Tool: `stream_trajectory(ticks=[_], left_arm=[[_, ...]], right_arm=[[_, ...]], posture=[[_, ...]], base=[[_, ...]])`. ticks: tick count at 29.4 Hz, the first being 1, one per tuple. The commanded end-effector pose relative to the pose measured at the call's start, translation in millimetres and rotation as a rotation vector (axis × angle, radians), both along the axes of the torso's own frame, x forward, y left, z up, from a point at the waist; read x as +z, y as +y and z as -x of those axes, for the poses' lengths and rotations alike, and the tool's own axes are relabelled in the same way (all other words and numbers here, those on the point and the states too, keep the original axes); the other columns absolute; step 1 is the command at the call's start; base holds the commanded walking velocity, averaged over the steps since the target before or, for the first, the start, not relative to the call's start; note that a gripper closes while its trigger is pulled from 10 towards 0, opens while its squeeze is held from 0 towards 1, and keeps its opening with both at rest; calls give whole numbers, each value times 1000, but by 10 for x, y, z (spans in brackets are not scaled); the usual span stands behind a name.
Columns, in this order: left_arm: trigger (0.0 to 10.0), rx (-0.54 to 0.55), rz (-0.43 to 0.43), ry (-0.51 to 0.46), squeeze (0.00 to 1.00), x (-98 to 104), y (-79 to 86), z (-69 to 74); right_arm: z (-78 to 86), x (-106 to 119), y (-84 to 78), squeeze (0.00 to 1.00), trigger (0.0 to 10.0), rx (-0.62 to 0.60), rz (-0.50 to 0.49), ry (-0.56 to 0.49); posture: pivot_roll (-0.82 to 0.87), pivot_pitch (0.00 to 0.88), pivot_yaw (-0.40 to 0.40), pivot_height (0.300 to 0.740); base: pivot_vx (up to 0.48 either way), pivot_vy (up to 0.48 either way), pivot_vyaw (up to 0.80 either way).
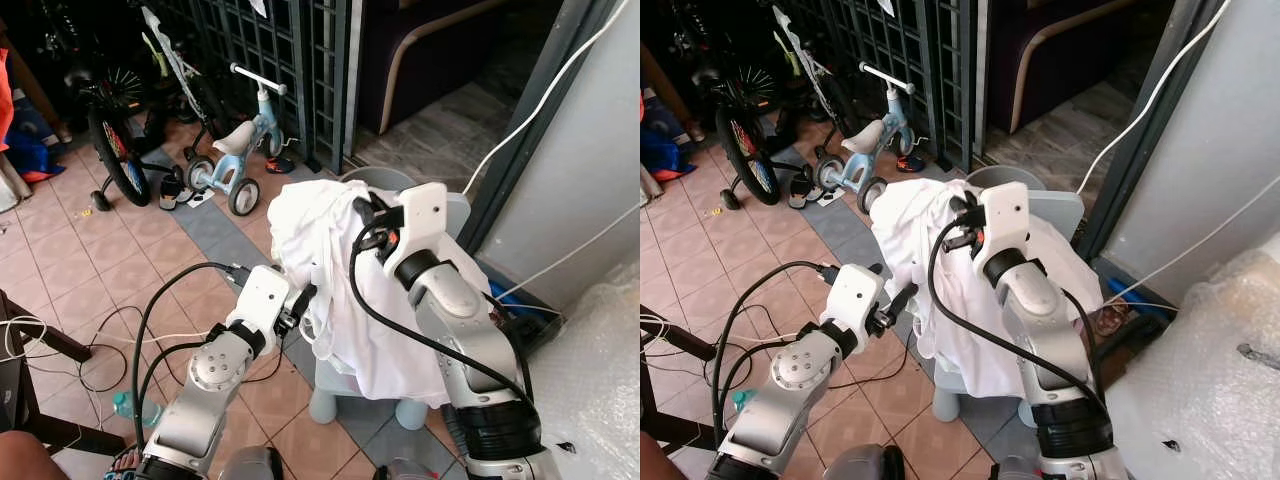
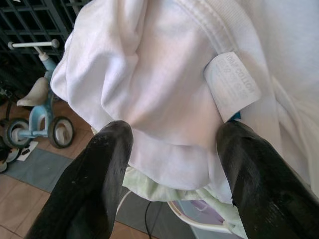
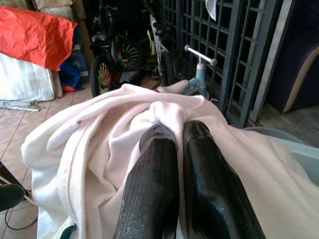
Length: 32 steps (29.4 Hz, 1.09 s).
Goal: Clothes washing
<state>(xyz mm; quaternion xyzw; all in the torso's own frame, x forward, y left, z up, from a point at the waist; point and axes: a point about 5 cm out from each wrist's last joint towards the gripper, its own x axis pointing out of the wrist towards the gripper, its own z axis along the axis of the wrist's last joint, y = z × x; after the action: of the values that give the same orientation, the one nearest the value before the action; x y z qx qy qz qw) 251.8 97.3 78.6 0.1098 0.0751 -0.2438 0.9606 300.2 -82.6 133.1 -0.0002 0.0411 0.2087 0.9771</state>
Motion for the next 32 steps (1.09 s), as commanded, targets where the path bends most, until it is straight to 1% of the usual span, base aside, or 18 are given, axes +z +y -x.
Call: stream_trajectory(ticks=[1, 2, 4, 5, 6, 7, 8, 10, 16, 19, 21, 25, 28, 29, 31, 32], left_arm=[[10000, 4, -27, 4, 0, -11, 31, 30], [10000, 5, -29, 4, 0, -13, 38, 37], [10000, 7, -30, 5, 0, -16, 44, 42], [10000, 11, -35, 8, 0, -23, 55, 56], [10000, 12, -37, 9, 0, -27, 57, 63], [10000, 13, -38, 10, 0, -29, 58, 67], [10000, 15, -40, 11, 0, -30, 57, 68], [10000, 15, -42, 11, 0, -32, 50, 71], [10000, 10, -51, 16, 0, -44, 36, 69], [10000, 7, -53, 20, 0, -47, 36, 70], [10000, 7, -54, 23, 0, -48, 37, 67], [10000, 11, -54, 31, 0, -61, 44, 69], [10000, 11, -55, 35, 0, -66, 47, 68], [10000, 13, -55, 34, 0, -63, 50, 66], [10000, 14, -55, 32, 0, -58, 52, 64], [10000, 22, -52, 18, 0, -32, 68, 66]], right_arm=[[-64, -66, 7, 1000, 10000, -52, 23, 41], [-85, -81, -5, 1000, 10000, -71, 44, 44], [-100, -67, -2, 1000, 10000, -73, 46, 31], [-148, -40, -34, 1000, 10000, -113, 94, -6], [-179, -27, -65, 1000, 10000, -143, 115, -25], [-199, -20, -86, 1000, 10000, -163, 128, -36], [-230, -6, -154, 1000, 10000, -212, 146, -50], [-257, -39, -242, 1000, 10000, -264, 190, -45], [-255, -55, -310, 1000, 10000, -288, 184, -36], [-246, -98, -316, 1000, 10000, -292, 174, -21], [-215, -103, -324, 1000, 10000, -279, 151, -15], [-156, -161, -389, 1000, 10000, -277, 155, 4], [-129, -151, -426, 1000, 10000, -260, 148, 2], [-101, -105, -428, 1000, 10000, -208, 117, -2], [-72, -47, -420, 1000, 10000, -150, 94, -14], [3, 58, -442, 1000, 10000, -37, 79, -45]], posture=[[7, 50, 48, 740], [14, 56, 44, 740], [14, 56, 44, 740], [18, 62, 43, 740], [19, 64, 40, 740], [19, 64, 40, 740], [18, 66, 38, 740], [18, 66, 38, 740], [11, 69, 38, 740], [6, 70, 41, 740], [10, 73, 43, 740], [9, 74, 41, 740], [9, 75, 42, 740], [9, 75, 43, 740], [8, 78, 45, 740], [2, 78, 45, 740]], base=[[0, 0, 0], [0, 0, 0], [0, 0, 0], [0, 0, 0], [0, 0, 0], [0, 0, 0], [0, 0, 0], [0, 0, 0], [0, 0, 0], [0, 0, 0], [0, 0, 0], [0, 0, 0], [0, 0, 0], [0, 0, 0], [0, 0, 0], [0, 0, 0]])
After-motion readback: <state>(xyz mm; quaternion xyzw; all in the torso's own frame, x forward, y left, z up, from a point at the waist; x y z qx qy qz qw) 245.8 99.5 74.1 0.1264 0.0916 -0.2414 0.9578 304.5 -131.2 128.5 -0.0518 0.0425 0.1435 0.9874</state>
